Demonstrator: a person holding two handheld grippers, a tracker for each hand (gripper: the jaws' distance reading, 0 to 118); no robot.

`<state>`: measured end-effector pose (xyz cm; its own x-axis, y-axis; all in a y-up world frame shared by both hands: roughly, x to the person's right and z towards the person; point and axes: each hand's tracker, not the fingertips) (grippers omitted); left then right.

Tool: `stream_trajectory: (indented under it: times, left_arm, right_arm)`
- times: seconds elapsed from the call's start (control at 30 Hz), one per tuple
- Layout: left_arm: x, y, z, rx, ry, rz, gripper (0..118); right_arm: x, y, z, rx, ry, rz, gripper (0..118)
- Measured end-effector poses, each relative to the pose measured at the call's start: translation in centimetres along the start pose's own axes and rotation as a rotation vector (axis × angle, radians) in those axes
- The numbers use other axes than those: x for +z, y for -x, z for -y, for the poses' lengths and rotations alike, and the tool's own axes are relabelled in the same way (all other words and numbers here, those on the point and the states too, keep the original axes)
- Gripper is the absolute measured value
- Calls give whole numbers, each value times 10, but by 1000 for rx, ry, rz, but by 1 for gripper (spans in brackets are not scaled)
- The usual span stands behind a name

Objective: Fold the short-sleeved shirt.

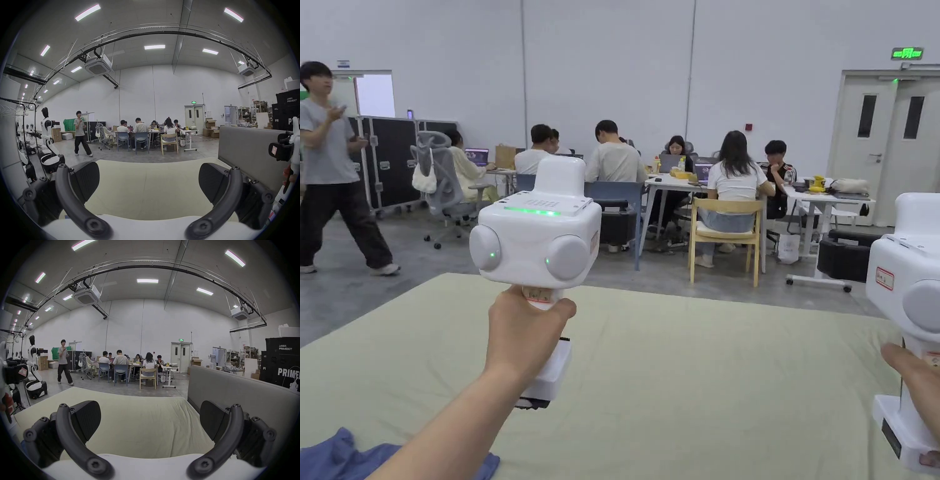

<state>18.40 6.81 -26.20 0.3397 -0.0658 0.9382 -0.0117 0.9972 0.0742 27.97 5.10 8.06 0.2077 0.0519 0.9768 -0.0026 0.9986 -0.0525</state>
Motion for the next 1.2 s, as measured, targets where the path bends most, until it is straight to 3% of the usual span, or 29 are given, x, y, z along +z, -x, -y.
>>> stream_trajectory:
  times: [1.2]
  left_arm:
    - [0,-10,2,-10,33,49,118]
  right_arm:
    - [4,9,1,29,11,-38,118]
